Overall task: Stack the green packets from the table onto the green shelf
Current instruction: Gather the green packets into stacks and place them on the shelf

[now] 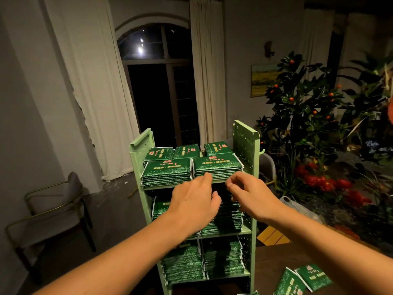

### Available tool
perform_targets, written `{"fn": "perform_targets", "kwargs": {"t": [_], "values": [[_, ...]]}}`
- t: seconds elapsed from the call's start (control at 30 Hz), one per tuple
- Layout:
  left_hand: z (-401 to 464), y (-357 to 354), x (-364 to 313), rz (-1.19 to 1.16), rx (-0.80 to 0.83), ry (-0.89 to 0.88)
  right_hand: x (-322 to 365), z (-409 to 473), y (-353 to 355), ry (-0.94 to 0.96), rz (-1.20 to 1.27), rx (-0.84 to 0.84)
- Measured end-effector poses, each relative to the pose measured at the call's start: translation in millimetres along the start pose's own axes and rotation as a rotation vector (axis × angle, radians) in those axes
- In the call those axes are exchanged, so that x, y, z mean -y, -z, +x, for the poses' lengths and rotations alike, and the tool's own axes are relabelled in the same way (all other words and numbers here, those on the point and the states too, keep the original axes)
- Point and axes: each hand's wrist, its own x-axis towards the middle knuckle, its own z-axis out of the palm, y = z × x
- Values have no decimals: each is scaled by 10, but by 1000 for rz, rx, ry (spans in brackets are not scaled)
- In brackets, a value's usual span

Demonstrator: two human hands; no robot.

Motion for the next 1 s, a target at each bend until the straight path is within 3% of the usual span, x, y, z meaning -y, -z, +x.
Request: {"fn": "perform_targets", "kwargs": {"t": [0.53, 1.0], "values": [[-573, -209, 288, -40, 336, -52, -10, -373, -433, -121, -19, 345], [-1982, -1318, 816, -305, 754, 80, -624, -1416, -1550, -594, -95, 632]]}}
